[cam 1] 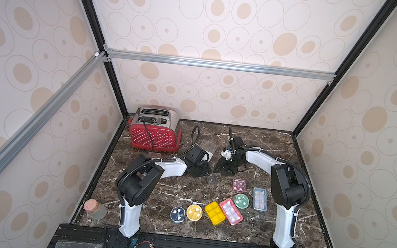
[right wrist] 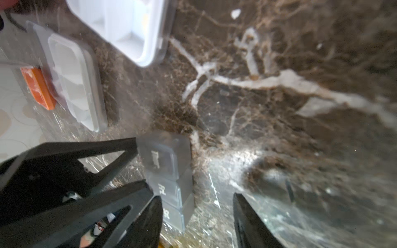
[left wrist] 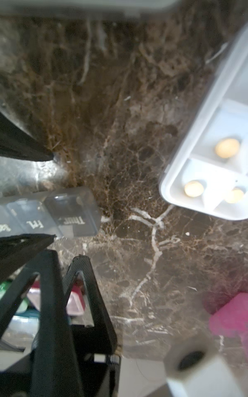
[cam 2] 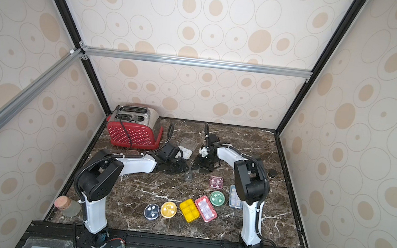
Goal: Close pillboxes
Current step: Close the lid on the pillbox, then pick up the pillbox at the center of the board.
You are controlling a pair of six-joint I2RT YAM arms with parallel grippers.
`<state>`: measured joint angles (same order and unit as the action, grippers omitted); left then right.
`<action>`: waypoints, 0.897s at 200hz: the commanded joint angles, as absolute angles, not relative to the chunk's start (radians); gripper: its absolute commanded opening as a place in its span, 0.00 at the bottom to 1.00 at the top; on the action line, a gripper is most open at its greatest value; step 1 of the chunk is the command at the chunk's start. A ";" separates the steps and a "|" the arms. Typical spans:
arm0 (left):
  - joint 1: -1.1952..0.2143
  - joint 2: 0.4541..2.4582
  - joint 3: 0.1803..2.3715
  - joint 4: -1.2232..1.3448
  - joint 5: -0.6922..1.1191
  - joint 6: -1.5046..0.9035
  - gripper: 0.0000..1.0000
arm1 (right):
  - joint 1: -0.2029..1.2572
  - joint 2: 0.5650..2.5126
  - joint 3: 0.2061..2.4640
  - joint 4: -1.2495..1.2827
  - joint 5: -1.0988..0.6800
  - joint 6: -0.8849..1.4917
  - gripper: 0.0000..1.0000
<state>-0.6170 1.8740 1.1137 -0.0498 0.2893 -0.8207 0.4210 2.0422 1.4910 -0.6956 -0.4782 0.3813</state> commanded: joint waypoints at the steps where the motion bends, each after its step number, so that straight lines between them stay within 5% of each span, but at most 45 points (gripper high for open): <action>1: -0.613 1.775 1.133 -0.104 0.270 -0.742 0.66 | 0.456 1.965 1.495 -0.808 -0.367 0.329 0.74; 43: -0.614 1.627 1.111 -0.218 0.208 -0.639 0.83 | 0.556 1.962 1.566 -0.915 -0.153 0.340 0.93; 91: -0.617 1.414 0.944 -0.114 0.179 -0.624 0.83 | 0.666 2.065 1.713 -0.965 -0.029 0.394 0.96; 179: -0.616 1.179 0.845 -0.271 -0.243 -0.628 0.72 | 0.708 2.259 1.891 -1.039 0.027 0.479 0.73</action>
<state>-0.6132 1.2240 0.8738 -0.2222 -0.0875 -0.6617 0.7067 2.2276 1.8423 -0.9771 -0.0124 0.4427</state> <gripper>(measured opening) 0.735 0.760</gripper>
